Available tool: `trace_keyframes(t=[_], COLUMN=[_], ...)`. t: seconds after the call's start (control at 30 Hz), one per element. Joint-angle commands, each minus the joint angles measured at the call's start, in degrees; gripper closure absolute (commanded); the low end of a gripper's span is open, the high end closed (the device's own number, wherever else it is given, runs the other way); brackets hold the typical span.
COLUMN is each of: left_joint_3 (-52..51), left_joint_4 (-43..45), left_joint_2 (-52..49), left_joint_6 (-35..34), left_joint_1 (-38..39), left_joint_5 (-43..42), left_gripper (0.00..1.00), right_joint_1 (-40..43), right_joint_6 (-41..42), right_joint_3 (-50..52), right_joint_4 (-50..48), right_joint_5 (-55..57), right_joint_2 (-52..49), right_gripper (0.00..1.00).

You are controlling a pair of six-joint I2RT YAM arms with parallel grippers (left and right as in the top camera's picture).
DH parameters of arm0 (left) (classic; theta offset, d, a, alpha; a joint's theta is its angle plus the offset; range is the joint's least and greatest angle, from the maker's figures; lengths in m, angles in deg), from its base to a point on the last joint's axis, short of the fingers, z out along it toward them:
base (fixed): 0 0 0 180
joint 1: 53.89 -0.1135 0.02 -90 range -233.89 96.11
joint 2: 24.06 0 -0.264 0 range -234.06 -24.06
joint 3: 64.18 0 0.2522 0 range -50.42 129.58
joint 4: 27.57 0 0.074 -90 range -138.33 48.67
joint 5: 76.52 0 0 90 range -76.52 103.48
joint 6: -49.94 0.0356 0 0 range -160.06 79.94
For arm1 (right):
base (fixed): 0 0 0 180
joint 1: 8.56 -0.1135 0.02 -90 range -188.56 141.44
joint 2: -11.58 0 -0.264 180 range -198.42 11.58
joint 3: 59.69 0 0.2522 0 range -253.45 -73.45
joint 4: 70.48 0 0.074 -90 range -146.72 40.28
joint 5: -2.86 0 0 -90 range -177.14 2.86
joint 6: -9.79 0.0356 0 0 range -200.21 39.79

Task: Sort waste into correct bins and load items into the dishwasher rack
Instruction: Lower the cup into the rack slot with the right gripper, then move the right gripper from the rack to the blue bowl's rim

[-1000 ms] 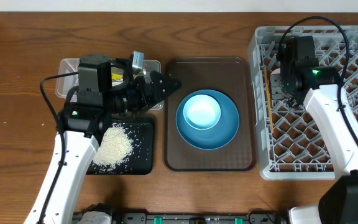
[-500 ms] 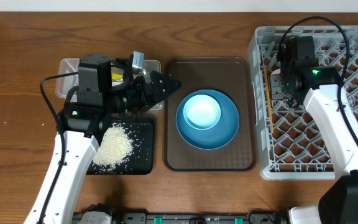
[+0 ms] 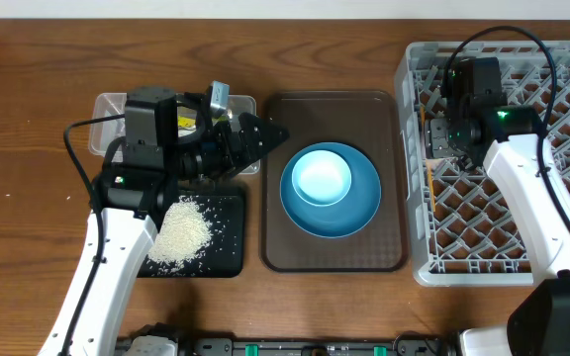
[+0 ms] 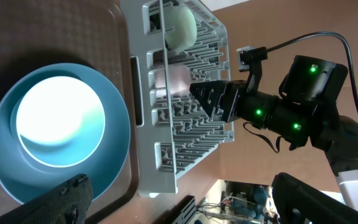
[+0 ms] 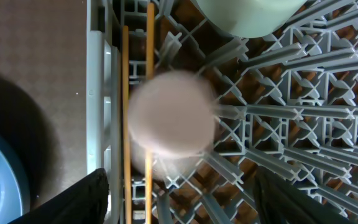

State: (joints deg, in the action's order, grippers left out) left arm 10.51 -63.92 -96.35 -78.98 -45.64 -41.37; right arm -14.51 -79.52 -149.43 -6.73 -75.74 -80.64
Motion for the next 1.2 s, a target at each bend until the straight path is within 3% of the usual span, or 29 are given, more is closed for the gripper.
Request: trace_keyframes(t=[0.0, 0.43, 0.8, 1.0, 1.17], left_joint_3=[-0.07, -0.07, -0.07, -0.07, -0.07], left_joint_4=[-0.11, -0.11, -0.11, -0.11, -0.11], left_joint_2=[0.07, 0.07, 0.07, 0.07, 0.07], left_joint_6=[0.76, 0.76, 0.76, 0.76, 0.74], left_joint_1=[-0.26, -0.26, -0.26, -0.26, -0.26], left_joint_5=[0.55, 0.55, 0.55, 0.55, 0.55], left_gripper=[0.05, 0.05, 0.05, 0.05, 0.05], right_joint_1=[0.33, 0.31, -1.20, -2.73, -2.73], right_joint_6=[0.57, 0.55, -3.80, -3.98, -4.20], right_joint_3=[0.48, 0.48, 0.48, 0.48, 0.48], right_joint_4=[0.13, -0.87, -6.25, -4.87, -2.80], right_joint_5=[0.39, -4.52, -35.08, -35.06, -34.18], right_joint_2=[-0.04, -0.04, -0.04, -0.04, -0.04], right_gripper=[0.27, 0.27, 0.14, 0.01, 0.01])
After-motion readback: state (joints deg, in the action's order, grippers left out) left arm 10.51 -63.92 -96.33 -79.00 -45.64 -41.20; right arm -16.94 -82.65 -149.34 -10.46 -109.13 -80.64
